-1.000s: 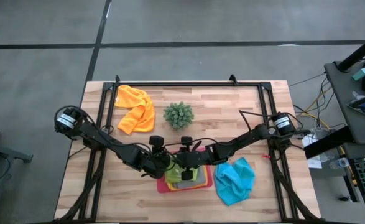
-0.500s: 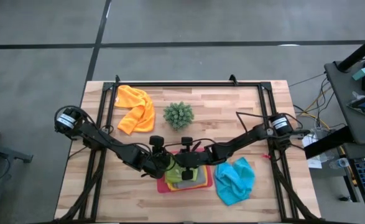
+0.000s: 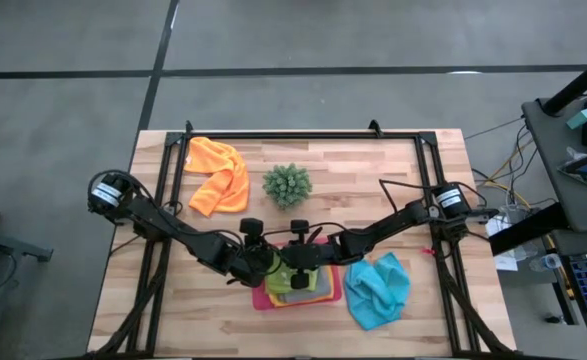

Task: Fold microfiber towels
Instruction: Put the green microfiber cloth into the pink bin

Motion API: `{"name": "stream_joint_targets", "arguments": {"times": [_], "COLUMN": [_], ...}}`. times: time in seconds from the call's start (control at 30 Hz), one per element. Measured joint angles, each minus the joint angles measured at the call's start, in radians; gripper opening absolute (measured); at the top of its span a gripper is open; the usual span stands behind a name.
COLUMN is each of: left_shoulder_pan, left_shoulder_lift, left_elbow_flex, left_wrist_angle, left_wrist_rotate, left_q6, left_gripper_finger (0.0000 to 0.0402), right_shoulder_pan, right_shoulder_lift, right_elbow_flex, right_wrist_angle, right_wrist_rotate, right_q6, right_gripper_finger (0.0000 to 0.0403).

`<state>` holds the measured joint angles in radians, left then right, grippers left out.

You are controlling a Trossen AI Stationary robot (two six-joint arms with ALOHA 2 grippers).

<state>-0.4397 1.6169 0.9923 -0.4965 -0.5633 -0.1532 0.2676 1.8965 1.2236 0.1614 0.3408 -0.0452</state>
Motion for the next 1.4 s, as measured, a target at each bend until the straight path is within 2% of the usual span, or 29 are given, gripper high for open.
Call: {"name": "stream_joint_targets", "arguments": {"times": [0.37, 1.0, 1.4], "left_shoulder_pan": [0.002, 0.001, 0.0], "left_shoulder_lift": [0.0, 0.0, 0.0], "left_elbow_flex": [-0.041, -0.049, -0.049], "left_wrist_angle": [0.019, 0.097, 0.097], "left_wrist_rotate": [-0.071, -0.072, -0.078], "left_q6": [-0.032, -0.024, -0.021], "left_gripper_finger": [0.0125, 0.0125, 0.0125], "right_shoulder_pan": [0.007, 0.011, 0.019], "right_shoulder_lift": [-0.004, -0.004, -0.003], "right_elbow_flex": [0.066, 0.131, 0.131], "right_wrist_angle": [-0.153, -0.16, -0.125], "right_wrist_rotate": [0.0, 0.0, -0.007], "right_q6": [0.001, -0.009, -0.101], "right_gripper_finger": [0.0009, 0.0009, 0.0009]}}
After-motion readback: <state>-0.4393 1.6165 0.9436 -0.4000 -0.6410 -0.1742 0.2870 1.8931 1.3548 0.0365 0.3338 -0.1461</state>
